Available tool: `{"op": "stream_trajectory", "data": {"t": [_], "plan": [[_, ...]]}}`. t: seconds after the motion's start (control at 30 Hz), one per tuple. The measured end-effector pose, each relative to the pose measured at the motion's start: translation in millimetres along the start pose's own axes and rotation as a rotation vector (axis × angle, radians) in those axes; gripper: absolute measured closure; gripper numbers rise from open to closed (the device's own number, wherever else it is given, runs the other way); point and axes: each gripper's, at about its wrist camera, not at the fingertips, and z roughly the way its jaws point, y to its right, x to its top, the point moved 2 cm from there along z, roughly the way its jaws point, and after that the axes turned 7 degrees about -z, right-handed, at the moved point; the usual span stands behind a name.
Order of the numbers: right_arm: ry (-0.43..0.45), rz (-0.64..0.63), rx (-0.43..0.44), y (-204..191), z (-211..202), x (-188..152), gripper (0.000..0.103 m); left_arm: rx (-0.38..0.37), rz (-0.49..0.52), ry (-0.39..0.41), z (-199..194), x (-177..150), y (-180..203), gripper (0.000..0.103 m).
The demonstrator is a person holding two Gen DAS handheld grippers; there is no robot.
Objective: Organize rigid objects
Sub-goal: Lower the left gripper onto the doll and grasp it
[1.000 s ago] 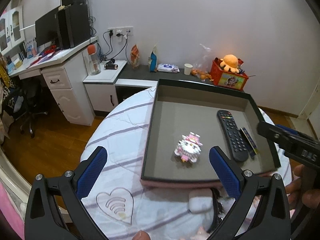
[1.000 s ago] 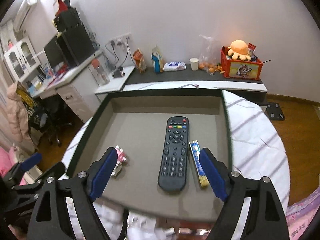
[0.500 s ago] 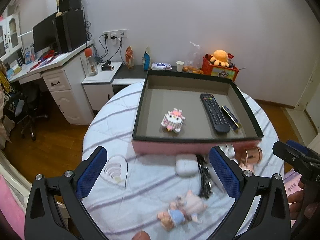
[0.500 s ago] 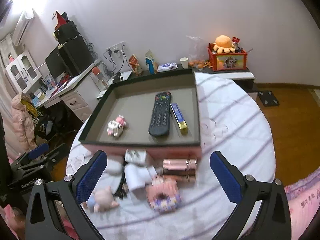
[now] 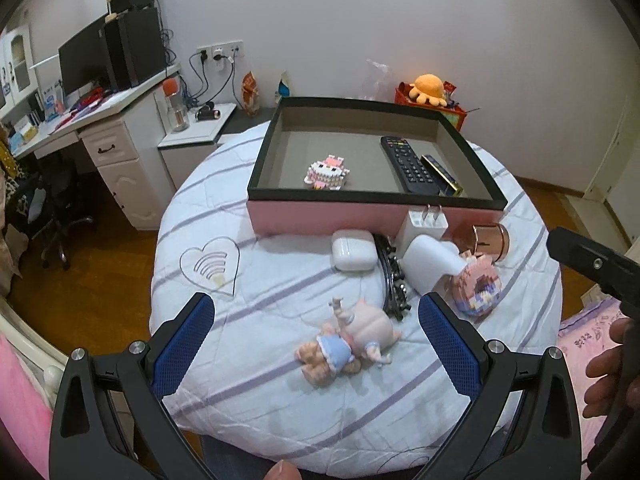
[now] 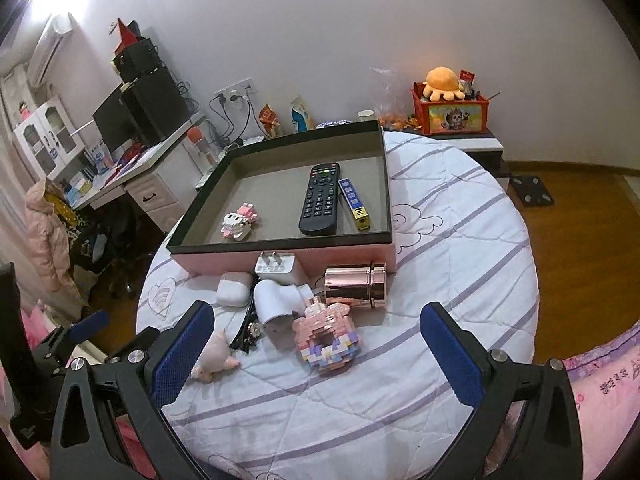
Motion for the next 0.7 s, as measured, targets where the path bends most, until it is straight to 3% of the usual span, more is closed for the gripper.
{"op": "stream_trajectory", "data": {"t": [0.37, 0.6, 0.7], "plan": [[-0.005, -0.039, -0.018, -10.5, -7.0, -8.5, 0.000, 0.000, 0.040, -0.086, 27.0, -26.8, 13.5, 0.000], [-0.022, -0.048, -0.025, -10.9, -1.9, -8.8, 0.000, 0.035, 0.084, -0.142, 64.1, -35.0, 23.3, 0.001], [-0.033, -0.052, -0.028, -10.3, 2.1, -8.6, 0.000, 0.002, 0.079, -0.177, 79.5, -37.7, 23.1, 0.016]]}}
